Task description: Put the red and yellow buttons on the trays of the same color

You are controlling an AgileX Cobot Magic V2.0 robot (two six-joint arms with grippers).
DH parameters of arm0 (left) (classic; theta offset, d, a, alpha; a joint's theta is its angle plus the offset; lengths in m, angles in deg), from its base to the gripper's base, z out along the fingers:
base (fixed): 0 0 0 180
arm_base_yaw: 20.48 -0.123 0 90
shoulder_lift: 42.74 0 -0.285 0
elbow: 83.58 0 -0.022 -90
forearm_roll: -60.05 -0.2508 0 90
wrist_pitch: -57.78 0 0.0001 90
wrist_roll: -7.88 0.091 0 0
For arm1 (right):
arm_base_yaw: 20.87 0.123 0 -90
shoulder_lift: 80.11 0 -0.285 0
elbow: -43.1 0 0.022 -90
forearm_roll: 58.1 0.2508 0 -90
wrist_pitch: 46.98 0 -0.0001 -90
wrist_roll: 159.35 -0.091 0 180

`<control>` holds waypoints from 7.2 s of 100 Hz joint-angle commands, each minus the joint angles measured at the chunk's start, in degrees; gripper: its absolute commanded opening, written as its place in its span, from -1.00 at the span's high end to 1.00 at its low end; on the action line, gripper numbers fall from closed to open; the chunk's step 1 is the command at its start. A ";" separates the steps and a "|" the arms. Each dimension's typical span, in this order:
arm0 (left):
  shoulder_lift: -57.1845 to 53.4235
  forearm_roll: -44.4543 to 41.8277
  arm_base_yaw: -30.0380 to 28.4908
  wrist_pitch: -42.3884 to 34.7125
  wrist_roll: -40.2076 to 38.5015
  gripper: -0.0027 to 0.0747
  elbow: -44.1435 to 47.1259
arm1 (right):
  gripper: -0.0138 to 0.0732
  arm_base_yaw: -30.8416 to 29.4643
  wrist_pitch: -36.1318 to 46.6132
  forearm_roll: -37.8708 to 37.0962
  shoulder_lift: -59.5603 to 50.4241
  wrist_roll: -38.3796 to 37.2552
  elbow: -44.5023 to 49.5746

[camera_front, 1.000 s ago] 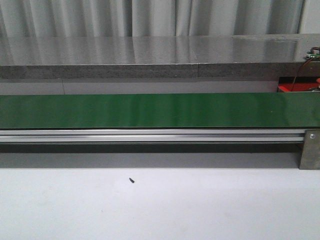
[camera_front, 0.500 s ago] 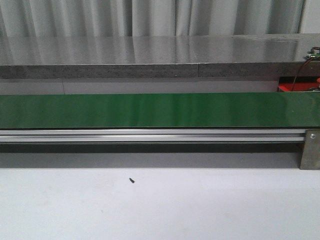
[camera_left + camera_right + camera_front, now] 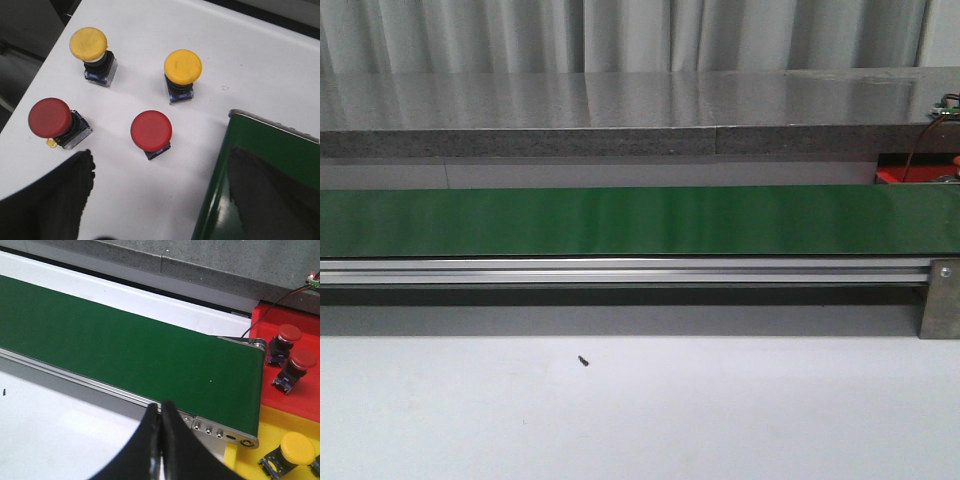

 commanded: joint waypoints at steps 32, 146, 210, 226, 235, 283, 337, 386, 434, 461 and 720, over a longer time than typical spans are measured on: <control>7.18 0.08 -0.08 -9.82 -0.63 -0.48 -1.97 | 0.82 -0.19 3.79 0.04 -0.03 0.05 -1.49; 16.18 -0.62 2.30 -10.53 -0.41 -0.48 -6.87 | 0.82 -0.19 3.79 0.04 -0.03 0.05 -1.49; 14.95 -2.29 1.96 -8.56 -0.41 0.50 -6.87 | 0.82 -0.19 3.79 0.04 -0.03 0.05 -1.49; 10.60 -2.29 1.88 -7.00 -0.41 0.50 -6.87 | 0.82 -0.19 3.79 0.04 -0.03 0.05 -1.49; 7.46 -2.29 1.88 -5.44 -0.41 0.50 -6.87 | 0.82 -0.19 3.79 0.04 -0.03 0.05 -1.49; -6.67 -0.92 7.13 4.41 0.22 0.50 -3.09 | 0.82 -0.19 3.79 0.04 -0.03 0.05 -1.49; -7.46 -0.92 17.19 -4.60 1.41 0.50 6.23 | 0.82 -0.19 3.79 0.04 -0.03 0.05 -1.49; -3.09 -1.11 17.20 -1.27 1.41 0.49 6.23 | 0.82 -0.19 3.79 0.04 -0.03 0.05 -1.49; -8.29 -0.64 17.27 -0.52 1.45 -0.57 6.12 | 0.82 -0.19 3.79 0.04 -0.03 0.05 -1.49; -15.78 -1.91 16.19 -2.48 1.45 -0.57 6.02 | 0.82 -0.19 3.79 0.04 -0.03 0.05 -1.49; 19.22 -7.11 -6.61 -10.70 -2.08 0.37 -11.88 | 0.82 -0.19 3.79 0.04 -0.03 0.05 -1.49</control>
